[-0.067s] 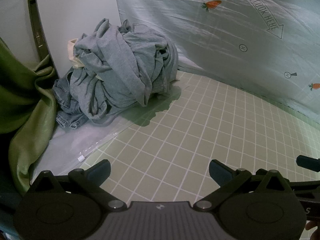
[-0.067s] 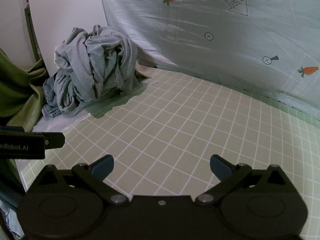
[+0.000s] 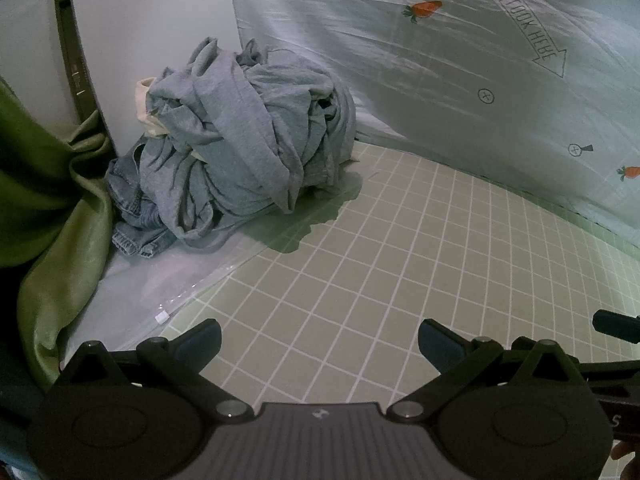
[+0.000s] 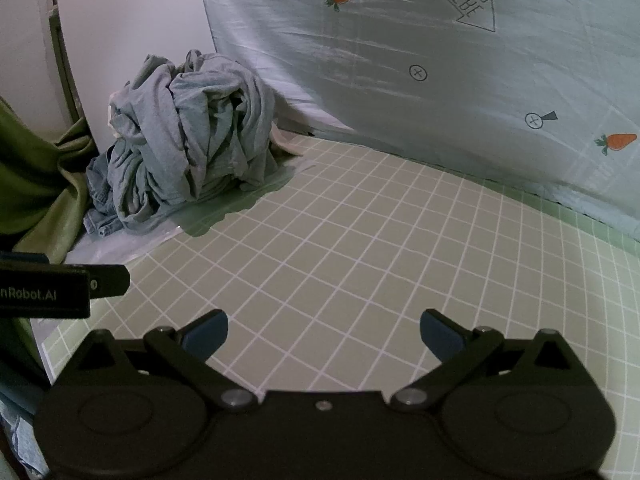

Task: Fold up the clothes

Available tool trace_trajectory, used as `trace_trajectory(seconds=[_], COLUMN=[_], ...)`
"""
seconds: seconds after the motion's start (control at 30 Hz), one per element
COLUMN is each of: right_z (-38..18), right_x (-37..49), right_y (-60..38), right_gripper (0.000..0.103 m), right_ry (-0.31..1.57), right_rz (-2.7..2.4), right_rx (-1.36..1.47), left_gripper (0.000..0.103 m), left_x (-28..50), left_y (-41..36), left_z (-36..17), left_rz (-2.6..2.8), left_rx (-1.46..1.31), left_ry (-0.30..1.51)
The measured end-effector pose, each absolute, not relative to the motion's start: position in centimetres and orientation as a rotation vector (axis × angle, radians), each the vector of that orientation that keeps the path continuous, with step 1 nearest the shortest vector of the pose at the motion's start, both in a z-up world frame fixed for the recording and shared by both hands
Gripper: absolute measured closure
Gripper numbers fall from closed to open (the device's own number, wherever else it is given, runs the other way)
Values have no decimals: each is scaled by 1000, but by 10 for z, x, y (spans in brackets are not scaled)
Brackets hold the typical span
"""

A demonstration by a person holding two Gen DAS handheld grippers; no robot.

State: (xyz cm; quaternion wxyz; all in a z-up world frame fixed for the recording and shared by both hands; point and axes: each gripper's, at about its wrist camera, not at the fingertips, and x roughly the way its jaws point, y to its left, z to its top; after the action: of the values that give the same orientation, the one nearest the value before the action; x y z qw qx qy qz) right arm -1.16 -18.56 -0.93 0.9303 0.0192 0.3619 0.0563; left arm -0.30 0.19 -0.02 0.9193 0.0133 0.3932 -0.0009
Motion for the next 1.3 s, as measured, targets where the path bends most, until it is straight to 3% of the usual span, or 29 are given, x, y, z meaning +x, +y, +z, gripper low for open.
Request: trace_trajectory(seconds=[1.3], right_z=[-11], right_x=[-12], right_y=[-185], right_gripper=[0], right_ry=[739], right_rz=[116], right_rx=[40], left_gripper=[0], left_x=[-7], left_y=[0], left_z=[0], left_rz=[-4], left_rx=[28], left_ry=[814])
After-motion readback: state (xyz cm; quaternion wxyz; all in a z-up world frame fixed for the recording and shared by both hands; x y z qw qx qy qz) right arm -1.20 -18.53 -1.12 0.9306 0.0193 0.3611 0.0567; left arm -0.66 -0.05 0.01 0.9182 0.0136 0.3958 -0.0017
